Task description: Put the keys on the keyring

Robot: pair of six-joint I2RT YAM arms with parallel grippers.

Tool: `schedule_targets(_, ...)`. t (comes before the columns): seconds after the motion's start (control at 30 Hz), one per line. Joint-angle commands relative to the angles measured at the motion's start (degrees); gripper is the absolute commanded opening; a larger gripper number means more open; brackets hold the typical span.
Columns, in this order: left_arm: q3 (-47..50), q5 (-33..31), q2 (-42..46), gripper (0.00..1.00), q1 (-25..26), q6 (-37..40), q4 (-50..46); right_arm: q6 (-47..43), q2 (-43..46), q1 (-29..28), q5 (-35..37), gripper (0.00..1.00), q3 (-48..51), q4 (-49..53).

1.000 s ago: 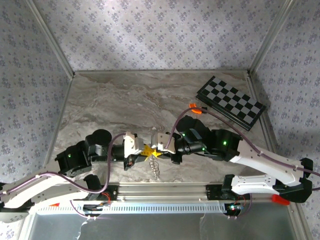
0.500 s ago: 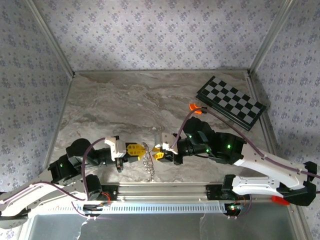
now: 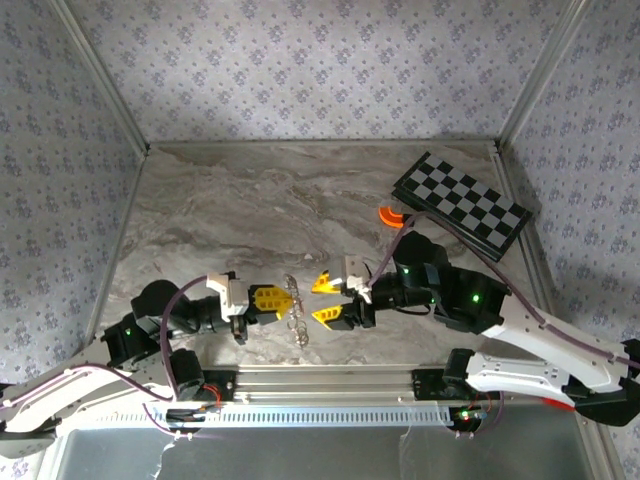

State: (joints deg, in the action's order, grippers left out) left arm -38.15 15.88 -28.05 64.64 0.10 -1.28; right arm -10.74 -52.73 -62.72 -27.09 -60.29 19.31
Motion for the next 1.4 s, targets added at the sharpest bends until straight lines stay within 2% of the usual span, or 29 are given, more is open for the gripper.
schedule_targets(0.0,-0.88,1.82,0.07,0.00,0.53,-0.53,5.24,3.04,-0.06,0.40,-1.86,0.45,1.18,-3.79)
schedule_targets(0.33,-1.21,3.85,-1.03,0.00,0.67,-0.10,9.34,4.51,-0.56,0.58,-1.70,0.29,3.15,-6.44)
schedule_targets(0.57,-0.69,3.98,-0.88,0.00,1.19,-0.47,10.96,4.59,-0.55,0.76,-1.90,0.12,4.26,-7.38)
schedule_targets(0.8,-0.12,4.16,-1.10,0.00,1.28,-1.15,14.09,4.01,-0.15,0.96,-1.88,0.00,5.81,-8.95)
schedule_targets(1.2,0.92,4.87,-1.74,0.00,1.78,-1.78,18.34,4.22,2.82,0.98,-2.81,0.00,8.65,-12.50)
schedule_targets(1.27,0.85,4.95,-1.74,0.00,1.80,-1.73,18.25,4.40,4.16,1.02,-2.19,0.05,9.24,-12.96)
schedule_targets(1.37,0.72,5.24,-1.72,0.00,1.80,-1.73,17.98,4.72,6.82,1.04,-1.11,0.24,10.87,-14.32)
